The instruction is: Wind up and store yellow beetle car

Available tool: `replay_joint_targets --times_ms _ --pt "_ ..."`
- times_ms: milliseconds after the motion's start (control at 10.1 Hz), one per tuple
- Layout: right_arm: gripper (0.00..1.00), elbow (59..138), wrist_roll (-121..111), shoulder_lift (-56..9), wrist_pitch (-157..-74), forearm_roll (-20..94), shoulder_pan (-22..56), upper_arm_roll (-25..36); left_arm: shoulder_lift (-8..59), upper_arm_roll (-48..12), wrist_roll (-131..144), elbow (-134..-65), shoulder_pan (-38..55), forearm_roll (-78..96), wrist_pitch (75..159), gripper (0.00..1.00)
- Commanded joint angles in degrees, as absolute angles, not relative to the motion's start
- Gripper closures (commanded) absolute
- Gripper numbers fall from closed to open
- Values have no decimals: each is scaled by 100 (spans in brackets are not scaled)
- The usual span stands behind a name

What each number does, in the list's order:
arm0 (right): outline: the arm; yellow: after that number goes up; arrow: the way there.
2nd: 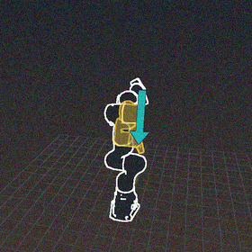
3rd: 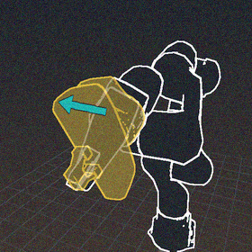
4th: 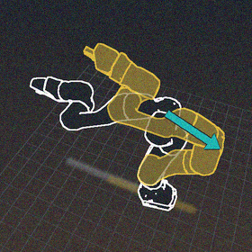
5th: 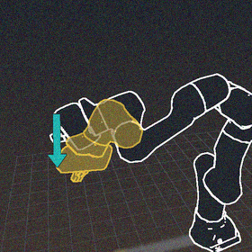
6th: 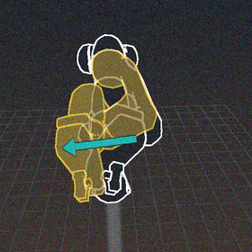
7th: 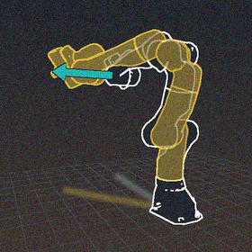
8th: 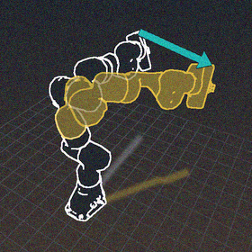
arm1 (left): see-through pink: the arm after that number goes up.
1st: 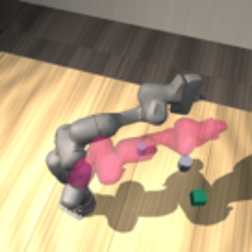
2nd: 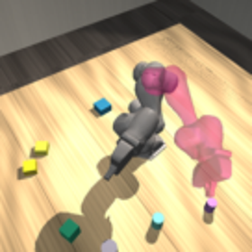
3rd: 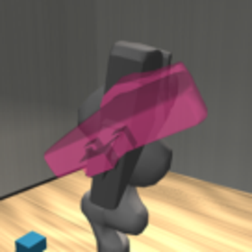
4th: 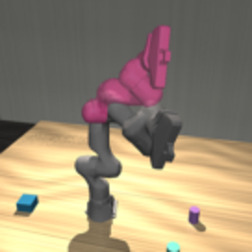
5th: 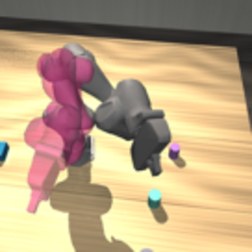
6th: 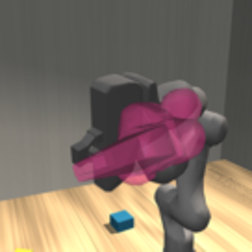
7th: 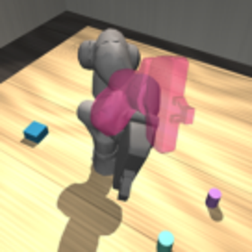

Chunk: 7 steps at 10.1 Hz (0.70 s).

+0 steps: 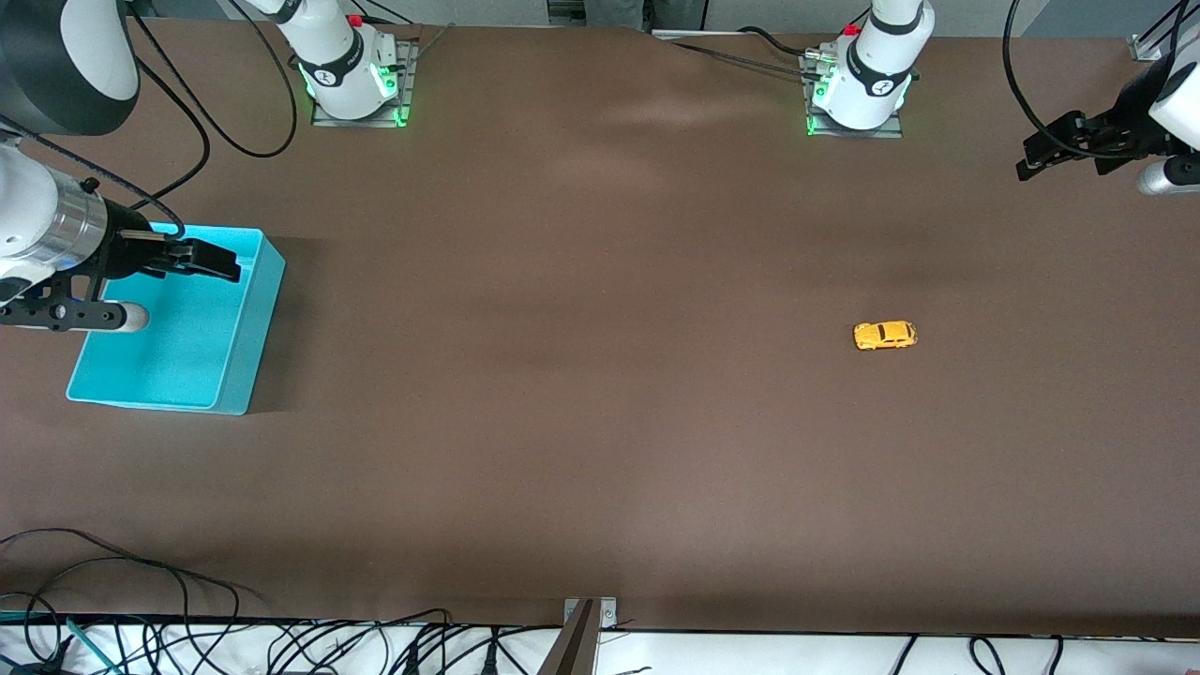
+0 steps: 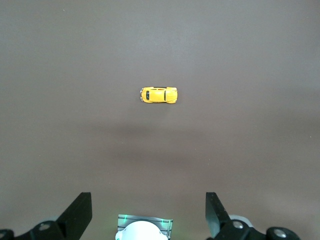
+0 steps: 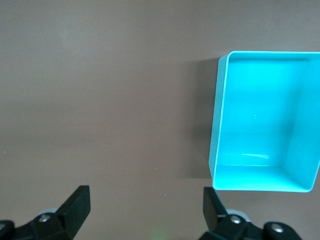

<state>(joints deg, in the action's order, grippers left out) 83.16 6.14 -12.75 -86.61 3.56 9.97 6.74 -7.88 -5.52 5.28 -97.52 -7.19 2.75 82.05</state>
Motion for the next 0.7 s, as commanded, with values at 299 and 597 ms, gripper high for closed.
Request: replay_joint_targets --times_ms 299,597 --pt "0 8306 685 -1257 -8675 387 984 668 -694 -563 589 -9545 -721 272 8068 0" --pt "0 8306 703 -1257 -8675 378 984 668 -703 -589 589 -9545 -703 272 8068 0"
